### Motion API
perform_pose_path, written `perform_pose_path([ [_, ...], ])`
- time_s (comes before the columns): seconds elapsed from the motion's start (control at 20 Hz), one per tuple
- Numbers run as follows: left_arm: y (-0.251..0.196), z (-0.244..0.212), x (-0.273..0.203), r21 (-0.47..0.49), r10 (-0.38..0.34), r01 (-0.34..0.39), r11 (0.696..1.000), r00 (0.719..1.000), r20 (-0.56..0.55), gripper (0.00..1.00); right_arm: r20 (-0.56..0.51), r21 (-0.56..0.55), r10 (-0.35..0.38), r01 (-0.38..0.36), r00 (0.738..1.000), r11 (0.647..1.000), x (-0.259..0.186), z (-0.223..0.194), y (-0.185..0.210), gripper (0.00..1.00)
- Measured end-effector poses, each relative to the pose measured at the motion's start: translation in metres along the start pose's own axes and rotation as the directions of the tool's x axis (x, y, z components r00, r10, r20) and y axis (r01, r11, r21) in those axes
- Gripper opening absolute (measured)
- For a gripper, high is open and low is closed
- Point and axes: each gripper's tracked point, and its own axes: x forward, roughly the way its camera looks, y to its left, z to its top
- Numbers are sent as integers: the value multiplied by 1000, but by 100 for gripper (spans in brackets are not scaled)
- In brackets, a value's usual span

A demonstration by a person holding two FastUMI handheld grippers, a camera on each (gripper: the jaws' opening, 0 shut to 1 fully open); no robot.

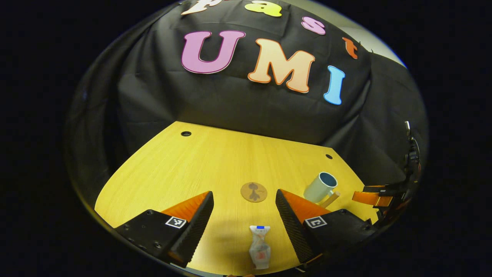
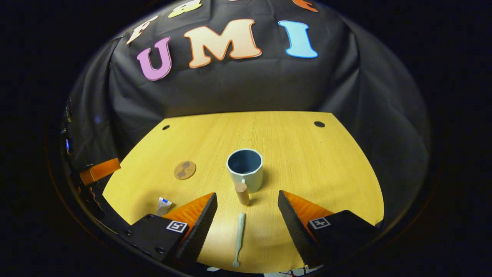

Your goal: Put the toothbrush and toothpaste on the desktop into the cup, then pick up the cup and place it on the coaster on the desktop.

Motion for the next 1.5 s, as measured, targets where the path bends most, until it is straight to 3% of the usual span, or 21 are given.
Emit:
perform_pose_path([
  [0.05,4,-3,-1,-4,7,-7,1000,1000,-4,95,-21,-4,5,-5,1000,1000,4,-5,4,98],
  [0.1,7,-5,-2,-8,13,-13,1000,1000,-9,95,-43,-8,6,-7,999,1000,8,-10,6,94],
  [0.3,21,-19,-3,-20,35,-36,999,999,-38,95,-161,-41,-7,0,987,999,24,-38,13,98],
  [0.5,32,-25,-2,-38,59,-61,997,997,-57,95,-312,-63,-36,17,949,998,40,-73,12,98],
  [0.55,35,-27,-1,-42,63,-66,997,996,-61,95,-342,-67,-46,24,938,997,44,-79,11,94],
  [0.6,38,-30,0,-46,66,-70,996,995,-68,95,-365,-66,-49,26,930,997,47,-83,11,99],
  [0.65,40,-31,2,-48,70,-74,996,995,-75,95,-382,-63,-48,26,923,998,49,-86,12,95],
  [0.8,48,-33,3,-41,83,-87,995,992,-92,96,-428,-63,-52,28,902,998,60,-93,12,99],
  [0.9,50,-37,4,-35,96,-100,994,990,-100,95,-458,-65,-59,32,887,997,67,-97,13,94],
  [0.95,52,-38,5,-35,100,-104,994,989,-105,96,-471,-70,-66,38,880,997,70,-99,12,99],
  [1.1,60,-39,9,-31,112,-116,993,986,-121,95,-495,-86,-86,50,865,995,75,-106,11,94],
  [1.4,72,-42,11,-32,154,-160,987,978,-139,96,-556,-83,-95,58,826,995,77,-119,11,71],
  [1.5,74,-45,10,-35,165,-173,984,975,-151,96,-561,-87,-98,59,822,994,79,-121,10,70],
])
